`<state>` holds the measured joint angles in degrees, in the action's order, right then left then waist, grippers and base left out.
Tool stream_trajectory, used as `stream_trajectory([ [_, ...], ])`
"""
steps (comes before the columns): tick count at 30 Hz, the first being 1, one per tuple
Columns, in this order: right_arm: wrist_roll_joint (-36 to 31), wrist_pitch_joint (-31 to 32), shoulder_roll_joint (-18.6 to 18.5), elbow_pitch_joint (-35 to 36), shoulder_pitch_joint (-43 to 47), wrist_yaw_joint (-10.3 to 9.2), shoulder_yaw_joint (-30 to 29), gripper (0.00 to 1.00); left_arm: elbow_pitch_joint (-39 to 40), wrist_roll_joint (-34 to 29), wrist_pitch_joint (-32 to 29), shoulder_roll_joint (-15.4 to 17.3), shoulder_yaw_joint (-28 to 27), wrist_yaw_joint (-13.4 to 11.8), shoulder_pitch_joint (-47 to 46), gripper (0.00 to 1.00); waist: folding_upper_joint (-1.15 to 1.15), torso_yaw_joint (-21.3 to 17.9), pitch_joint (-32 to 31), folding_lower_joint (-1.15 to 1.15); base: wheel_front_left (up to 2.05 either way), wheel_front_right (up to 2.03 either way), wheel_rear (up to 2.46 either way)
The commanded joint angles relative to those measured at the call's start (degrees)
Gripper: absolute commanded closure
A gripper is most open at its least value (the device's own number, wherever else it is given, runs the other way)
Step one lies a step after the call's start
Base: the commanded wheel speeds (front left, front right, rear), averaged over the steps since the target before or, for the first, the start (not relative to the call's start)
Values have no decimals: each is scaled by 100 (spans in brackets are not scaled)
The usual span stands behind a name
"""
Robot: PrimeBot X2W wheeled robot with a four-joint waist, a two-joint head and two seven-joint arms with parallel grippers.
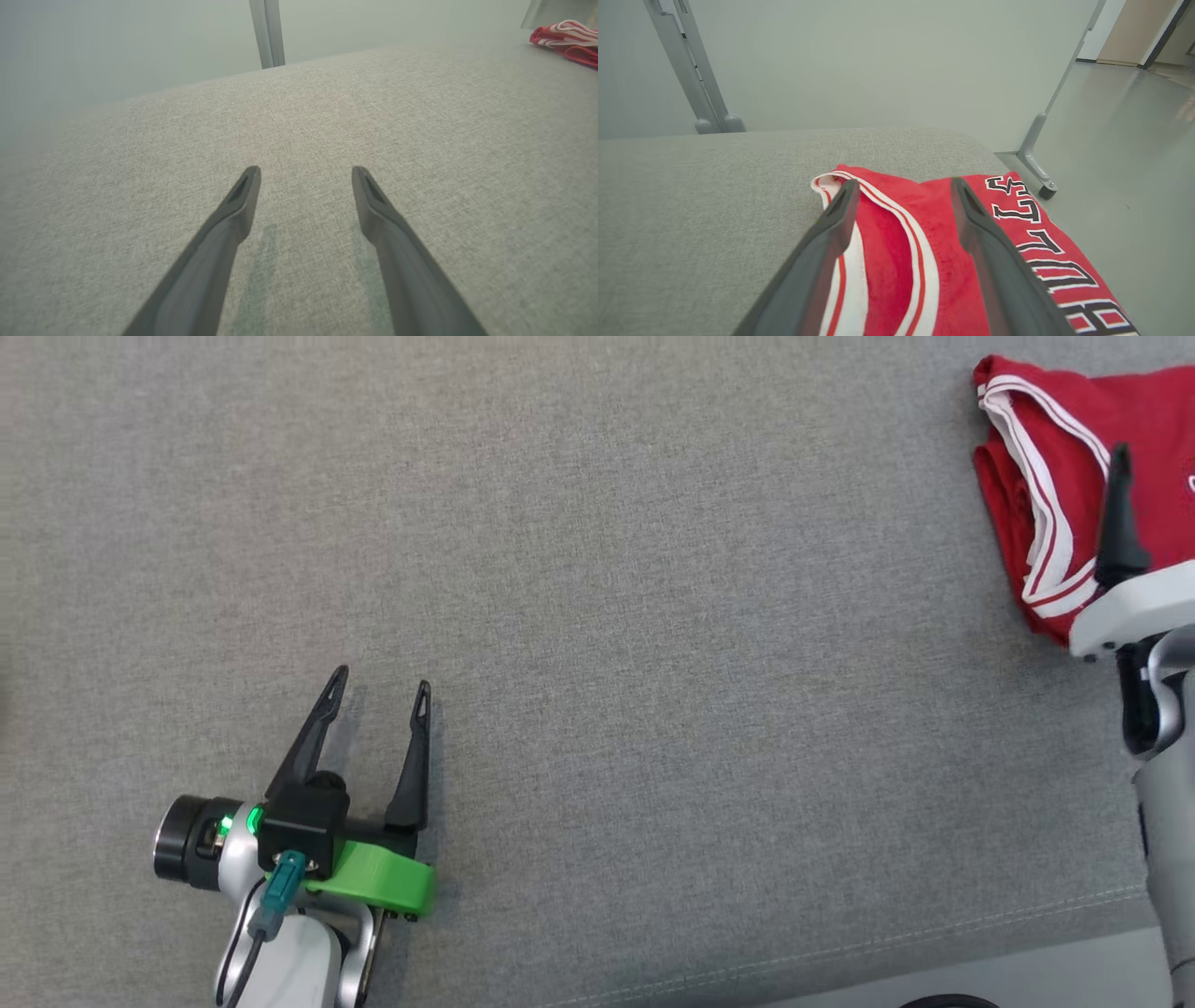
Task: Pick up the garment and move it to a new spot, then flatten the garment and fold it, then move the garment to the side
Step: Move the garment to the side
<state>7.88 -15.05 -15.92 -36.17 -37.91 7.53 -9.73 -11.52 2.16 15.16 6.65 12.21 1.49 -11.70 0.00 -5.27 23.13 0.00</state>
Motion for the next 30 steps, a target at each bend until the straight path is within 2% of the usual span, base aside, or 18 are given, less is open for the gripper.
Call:
stream_trajectory([
  [1,82,-11,14,74,140,-10,81,0,-17,31,-5,-11,-32,-10,70,0,0,16,-369,0,0,0,0],
  [8,368,-11,349,399,834,-10,981,0,-170,158,-5,-141,-227,-32,368,0,0,110,-905,0,0,0,0],
  [13,419,-11,507,593,1242,-10,1404,0,-249,221,-4,-202,-419,-33,604,0,0,203,-1250,0,0,0,0],
  [22,326,-12,868,659,2021,-10,1589,0,-443,295,-4,-301,-734,-1,1067,0,0,333,-1873,0,0,0,0],
  [30,184,-11,1073,782,2447,-10,1632,0,-564,314,-4,-340,-964,24,1404,0,0,291,-2269,0,0,0,0],
])
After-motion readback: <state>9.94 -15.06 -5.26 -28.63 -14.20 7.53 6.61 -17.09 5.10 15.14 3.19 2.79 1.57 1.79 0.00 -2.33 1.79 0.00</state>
